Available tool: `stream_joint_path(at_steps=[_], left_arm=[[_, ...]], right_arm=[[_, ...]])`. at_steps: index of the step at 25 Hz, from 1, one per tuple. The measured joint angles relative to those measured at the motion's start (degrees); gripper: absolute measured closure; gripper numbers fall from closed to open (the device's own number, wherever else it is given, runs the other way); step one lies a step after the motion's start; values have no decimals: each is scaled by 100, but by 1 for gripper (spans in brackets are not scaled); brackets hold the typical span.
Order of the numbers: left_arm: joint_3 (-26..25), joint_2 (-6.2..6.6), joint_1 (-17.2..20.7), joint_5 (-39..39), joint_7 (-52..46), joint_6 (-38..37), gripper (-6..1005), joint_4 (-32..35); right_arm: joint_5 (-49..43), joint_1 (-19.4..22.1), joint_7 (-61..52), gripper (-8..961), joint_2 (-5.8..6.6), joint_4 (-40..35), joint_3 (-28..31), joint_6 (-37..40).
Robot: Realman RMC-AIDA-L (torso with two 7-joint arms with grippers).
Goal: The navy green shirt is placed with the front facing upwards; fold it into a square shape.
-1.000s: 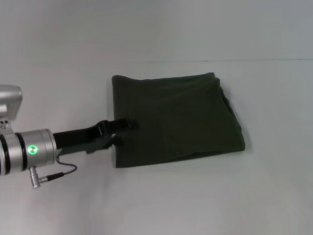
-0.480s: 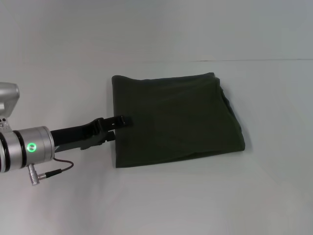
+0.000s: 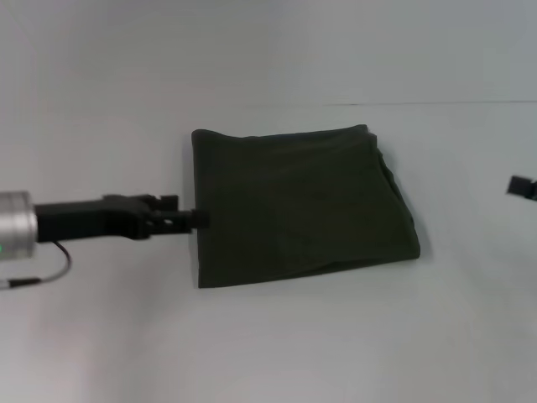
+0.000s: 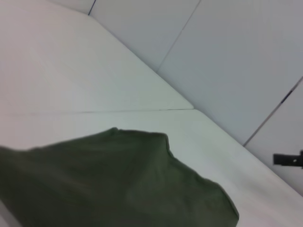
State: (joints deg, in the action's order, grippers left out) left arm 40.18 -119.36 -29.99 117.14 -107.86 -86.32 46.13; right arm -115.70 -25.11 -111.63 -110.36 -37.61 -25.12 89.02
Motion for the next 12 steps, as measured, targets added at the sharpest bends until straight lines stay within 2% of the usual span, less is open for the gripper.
stream_joint_path(at_steps=[4, 7, 12], left_arm=[[-438, 378, -327, 225, -22, -498, 100, 109], [-729, 577, -595, 637, -168, -891, 99, 157], [-749, 670, -837, 1082, -345, -1310, 96, 163]], right_arm=[[-354, -245, 289, 129, -141, -379, -652, -22], [-409, -506, 666, 129, -283, -459, -931, 76], [-416, -877, 1346, 129, -595, -470, -1091, 159]])
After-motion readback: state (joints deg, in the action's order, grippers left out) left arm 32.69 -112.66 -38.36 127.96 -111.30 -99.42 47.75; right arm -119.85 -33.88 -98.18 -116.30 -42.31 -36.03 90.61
